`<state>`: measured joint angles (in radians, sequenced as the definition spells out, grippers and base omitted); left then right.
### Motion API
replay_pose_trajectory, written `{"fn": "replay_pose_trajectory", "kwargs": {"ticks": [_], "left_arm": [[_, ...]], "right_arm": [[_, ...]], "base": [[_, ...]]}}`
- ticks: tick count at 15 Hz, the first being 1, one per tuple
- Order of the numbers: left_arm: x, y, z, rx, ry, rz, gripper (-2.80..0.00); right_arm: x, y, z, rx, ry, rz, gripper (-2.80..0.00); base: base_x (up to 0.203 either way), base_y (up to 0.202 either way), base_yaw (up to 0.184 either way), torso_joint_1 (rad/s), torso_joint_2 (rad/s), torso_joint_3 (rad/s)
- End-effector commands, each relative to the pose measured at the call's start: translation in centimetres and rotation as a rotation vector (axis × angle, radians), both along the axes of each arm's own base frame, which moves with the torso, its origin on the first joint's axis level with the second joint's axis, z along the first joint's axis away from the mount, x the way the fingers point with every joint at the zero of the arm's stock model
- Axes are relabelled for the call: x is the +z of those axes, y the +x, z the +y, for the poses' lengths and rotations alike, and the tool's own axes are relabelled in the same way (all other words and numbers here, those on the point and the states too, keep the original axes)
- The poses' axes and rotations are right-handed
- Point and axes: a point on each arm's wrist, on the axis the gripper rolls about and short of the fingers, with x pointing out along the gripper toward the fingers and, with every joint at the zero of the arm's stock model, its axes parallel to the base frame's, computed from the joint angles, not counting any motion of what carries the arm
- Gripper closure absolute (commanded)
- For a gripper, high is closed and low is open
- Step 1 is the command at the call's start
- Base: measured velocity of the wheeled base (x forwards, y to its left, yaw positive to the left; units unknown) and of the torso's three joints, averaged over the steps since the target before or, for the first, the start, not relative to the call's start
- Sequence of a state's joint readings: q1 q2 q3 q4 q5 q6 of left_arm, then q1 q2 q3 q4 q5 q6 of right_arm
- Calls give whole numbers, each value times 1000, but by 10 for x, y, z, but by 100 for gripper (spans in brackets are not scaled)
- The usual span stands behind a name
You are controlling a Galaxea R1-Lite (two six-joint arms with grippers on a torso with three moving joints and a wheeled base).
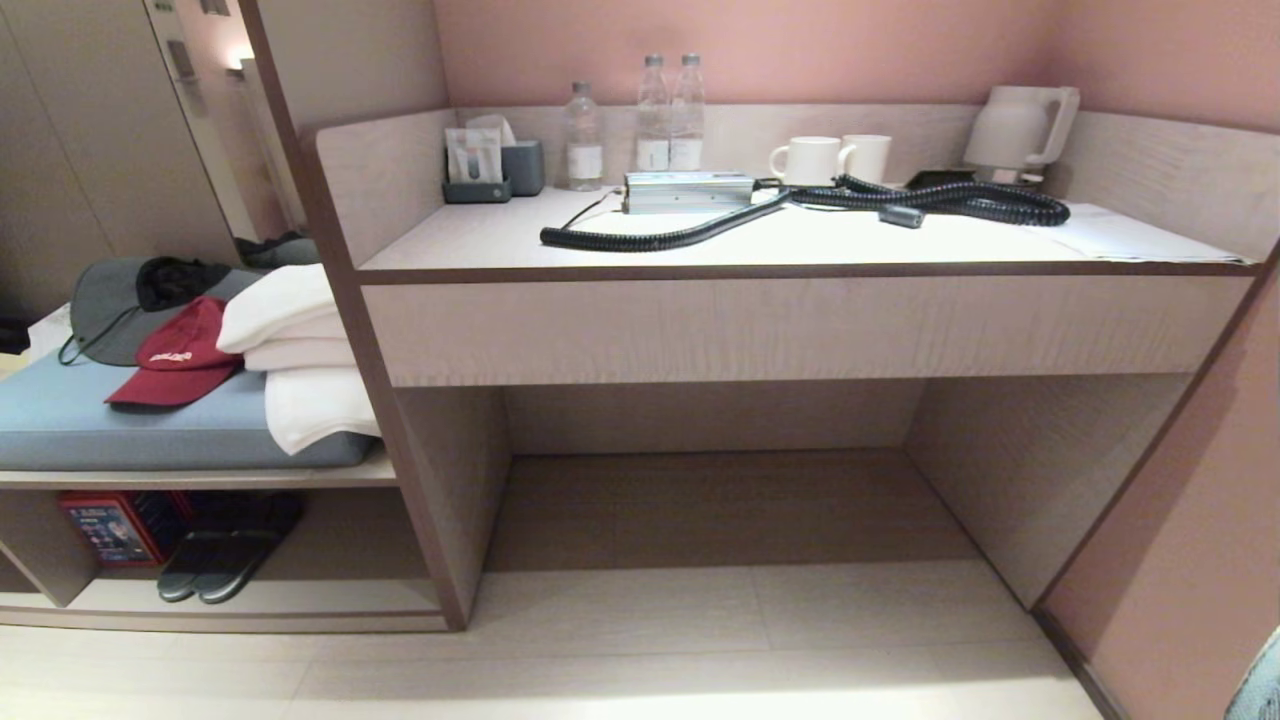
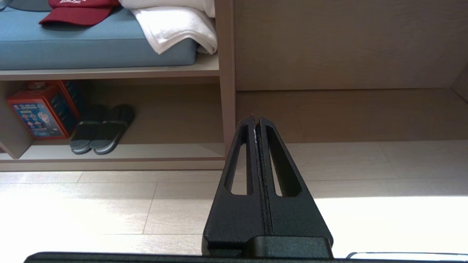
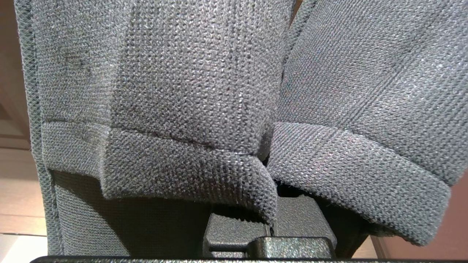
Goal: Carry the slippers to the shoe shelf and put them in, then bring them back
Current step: Place the slippers into the shoe cabinet
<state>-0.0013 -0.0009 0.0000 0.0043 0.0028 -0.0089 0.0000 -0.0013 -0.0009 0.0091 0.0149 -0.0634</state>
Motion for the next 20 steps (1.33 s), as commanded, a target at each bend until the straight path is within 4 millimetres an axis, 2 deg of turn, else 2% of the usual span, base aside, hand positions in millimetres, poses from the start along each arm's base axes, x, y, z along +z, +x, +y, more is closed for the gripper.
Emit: {"fn": "replay_pose_trajectory", "kwargs": {"ticks": [1, 8, 20], "left_arm": [[0, 0, 0, 0, 0, 1, 0], [0, 0, 0, 0, -2, 1, 0], [0, 0, 0, 0, -2, 0, 0]], "right_arm": [[0, 0, 0, 0, -1, -1, 0], [0, 0, 0, -1, -1, -2, 0], [0, 0, 0, 0, -1, -2, 0]], "base": [[0, 0, 0, -2, -2, 32], [0, 9, -1, 0, 0, 0], [0, 187, -3, 2, 1, 2]]}}
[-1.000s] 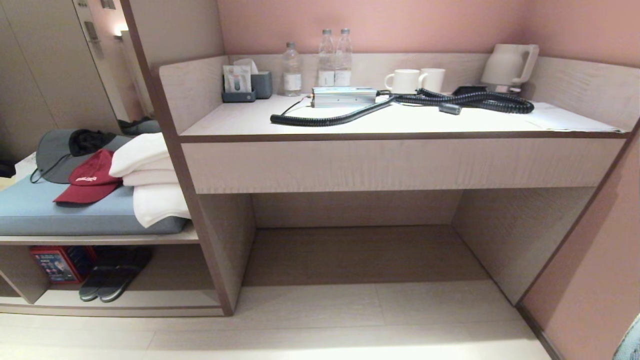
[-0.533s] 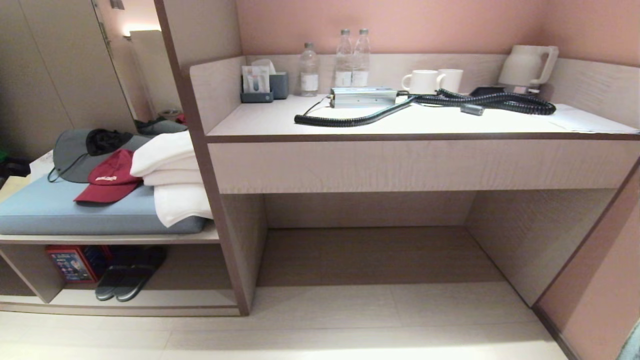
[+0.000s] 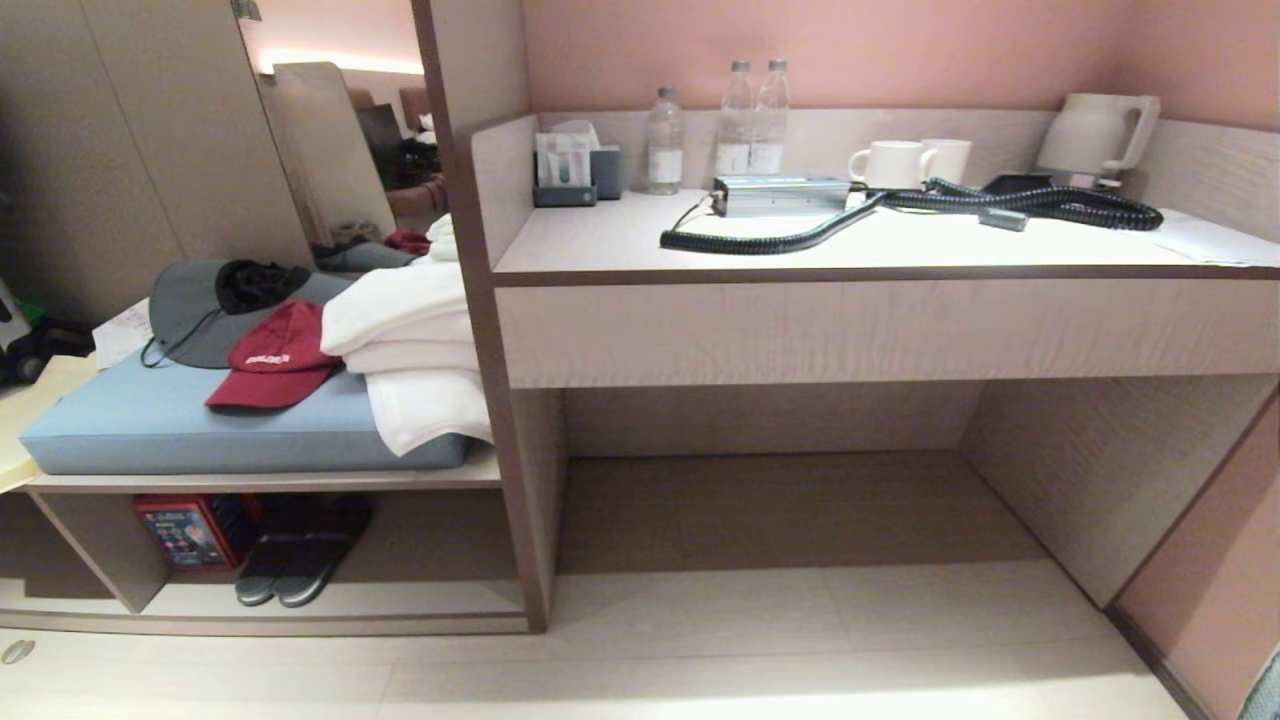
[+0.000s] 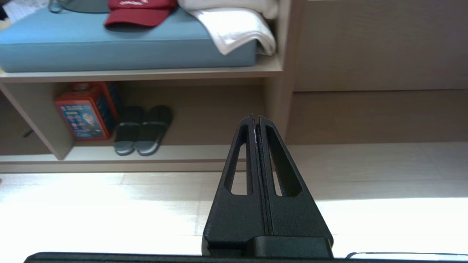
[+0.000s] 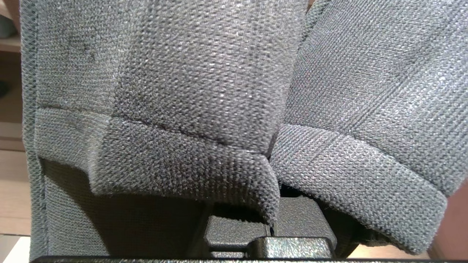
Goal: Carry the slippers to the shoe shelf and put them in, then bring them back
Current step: Place the slippers into the shoe cabinet
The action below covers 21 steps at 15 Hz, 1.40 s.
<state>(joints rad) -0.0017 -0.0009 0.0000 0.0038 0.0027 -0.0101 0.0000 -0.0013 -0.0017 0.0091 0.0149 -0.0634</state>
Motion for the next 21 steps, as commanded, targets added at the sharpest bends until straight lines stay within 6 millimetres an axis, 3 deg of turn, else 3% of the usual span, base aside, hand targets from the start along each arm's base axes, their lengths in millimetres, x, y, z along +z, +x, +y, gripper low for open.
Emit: {"fn": "replay_pose_trajectory", "kwargs": {"ticks": [1, 21], "left_arm": [[0, 0, 0, 1, -1, 0, 0], [0, 0, 0, 2, -1, 2, 0]], "right_arm": [[0, 0, 0, 0, -1, -2, 0], [0, 0, 0, -1, -1, -2, 0]], "base": [[0, 194, 4, 4, 2, 0], [0, 196, -2, 3, 2, 1]]}}
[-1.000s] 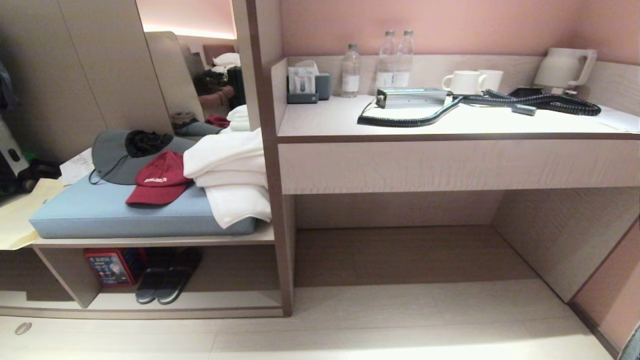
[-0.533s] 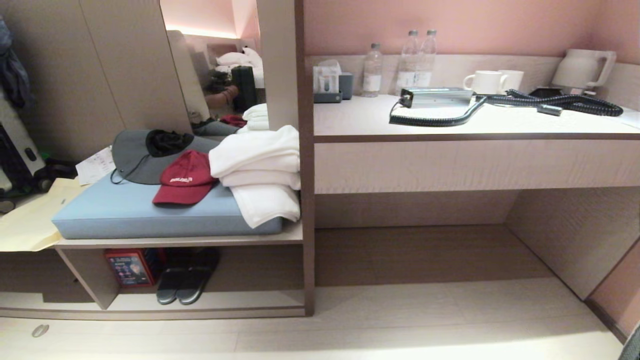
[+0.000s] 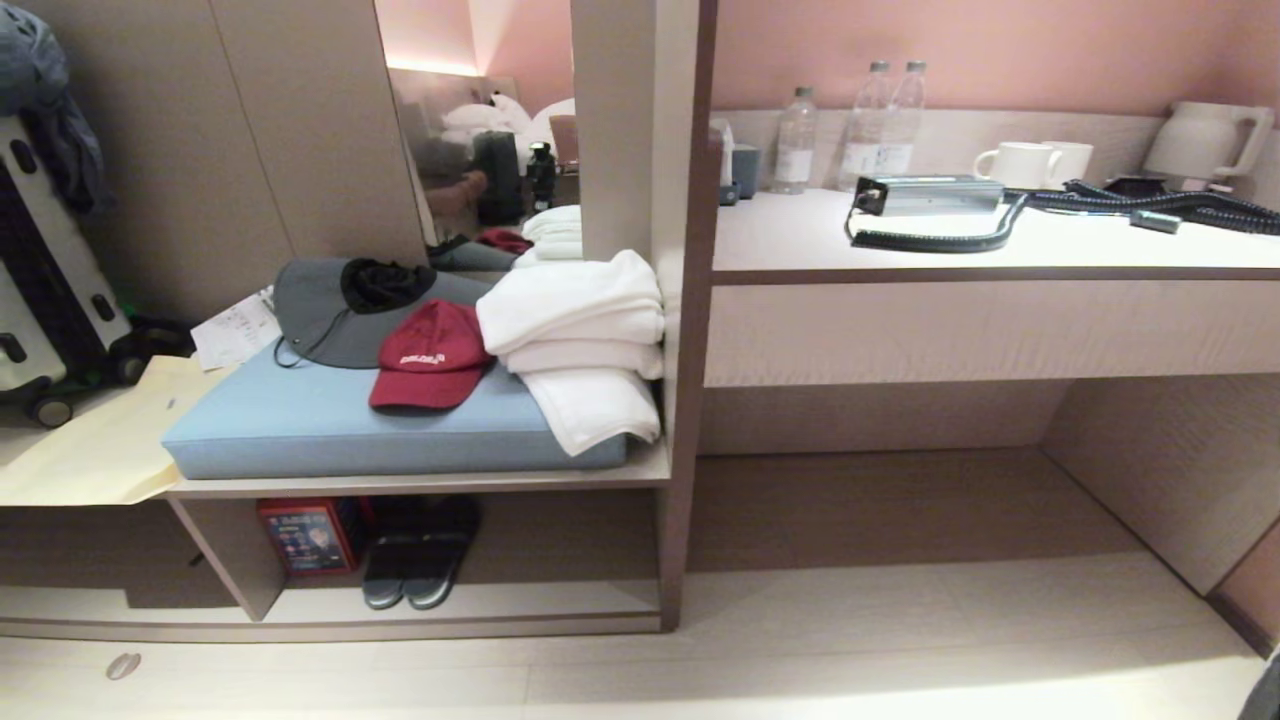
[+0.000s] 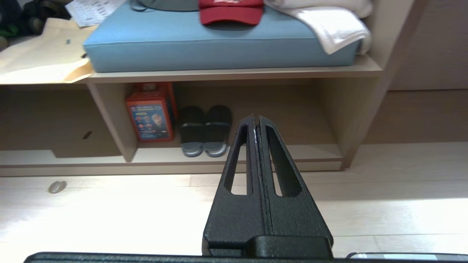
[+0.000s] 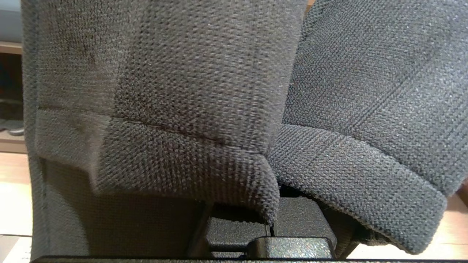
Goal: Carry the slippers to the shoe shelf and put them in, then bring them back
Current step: Place the slippers into the shoe cabinet
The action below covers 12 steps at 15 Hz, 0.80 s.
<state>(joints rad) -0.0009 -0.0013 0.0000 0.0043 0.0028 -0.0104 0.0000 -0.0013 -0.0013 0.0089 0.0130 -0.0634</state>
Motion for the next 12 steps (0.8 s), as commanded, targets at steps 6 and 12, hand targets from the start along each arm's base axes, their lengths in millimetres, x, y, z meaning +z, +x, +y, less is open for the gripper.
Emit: {"fn": "replay_pose_trajectory", "kwargs": {"ticks": [6, 12], "left_arm": [[0, 0, 0, 0, 0, 2, 0], [0, 0, 0, 0, 0, 2, 0]], "right_arm": [[0, 0, 0, 2, -1, -3, 0], [0, 0, 0, 1, -1, -3, 0]], "base": [[0, 195, -1, 4, 3, 1], [0, 195, -3, 1, 3, 3]]}}
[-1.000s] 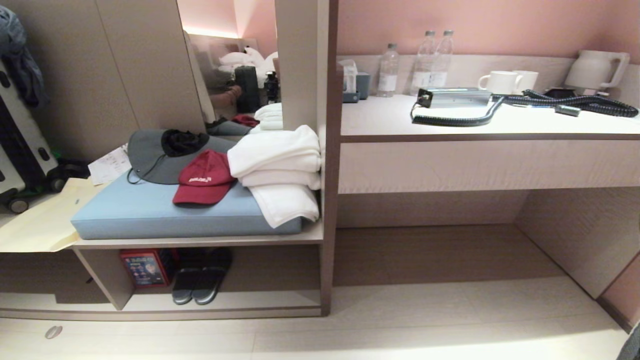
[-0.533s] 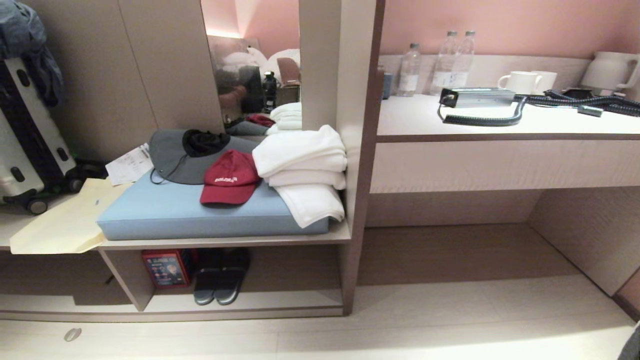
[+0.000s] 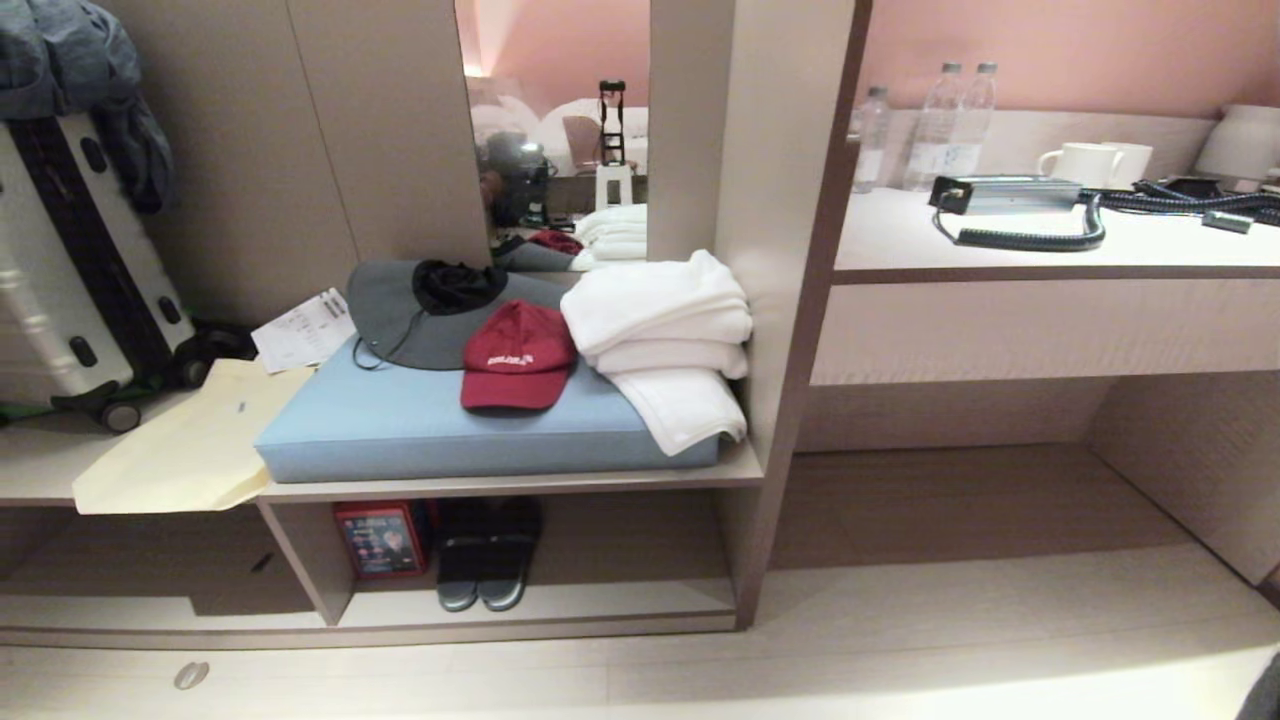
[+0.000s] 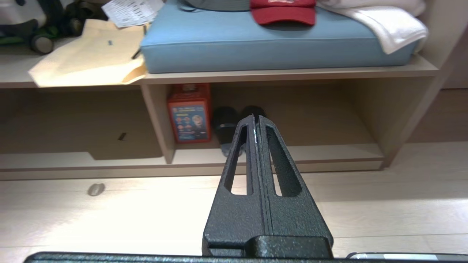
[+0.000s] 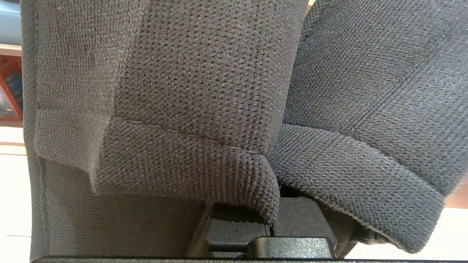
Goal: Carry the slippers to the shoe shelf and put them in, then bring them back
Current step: Place the slippers into the shoe cabinet
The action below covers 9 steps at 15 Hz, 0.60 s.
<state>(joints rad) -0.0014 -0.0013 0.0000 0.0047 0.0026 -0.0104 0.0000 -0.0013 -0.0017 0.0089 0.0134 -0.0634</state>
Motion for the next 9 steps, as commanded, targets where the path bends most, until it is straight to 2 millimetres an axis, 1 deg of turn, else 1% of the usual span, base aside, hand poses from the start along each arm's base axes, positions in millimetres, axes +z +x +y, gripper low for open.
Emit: {"fn": "replay_pose_trajectory", "kwargs": {"ticks": [1, 9], "left_arm": [[0, 0, 0, 0, -2, 1, 0], [0, 0, 0, 0, -2, 1, 0]], "right_arm": [[-1, 0, 0, 0, -1, -1, 0], [-1, 0, 0, 0, -1, 0, 0]], "base": [[0, 196, -6, 7, 2, 2], [0, 192, -2, 3, 3, 2]]}}
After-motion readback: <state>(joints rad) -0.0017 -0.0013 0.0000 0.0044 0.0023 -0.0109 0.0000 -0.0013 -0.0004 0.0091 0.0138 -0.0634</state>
